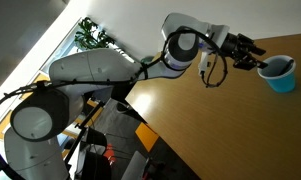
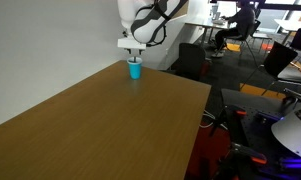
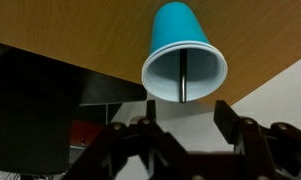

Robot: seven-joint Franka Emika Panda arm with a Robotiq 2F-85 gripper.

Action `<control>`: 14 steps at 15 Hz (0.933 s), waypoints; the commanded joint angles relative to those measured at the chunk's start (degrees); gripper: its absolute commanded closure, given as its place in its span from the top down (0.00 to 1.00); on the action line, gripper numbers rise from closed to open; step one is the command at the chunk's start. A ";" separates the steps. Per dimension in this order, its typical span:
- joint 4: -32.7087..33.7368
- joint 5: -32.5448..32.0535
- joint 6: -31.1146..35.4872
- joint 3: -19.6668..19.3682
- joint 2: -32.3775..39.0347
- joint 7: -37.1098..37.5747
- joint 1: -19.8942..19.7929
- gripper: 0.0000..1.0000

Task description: Remove the pen from the cup and put it on the table

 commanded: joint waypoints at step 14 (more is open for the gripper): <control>10.91 4.14 -1.75 -2.87 9.17 -5.08 0.03 0.40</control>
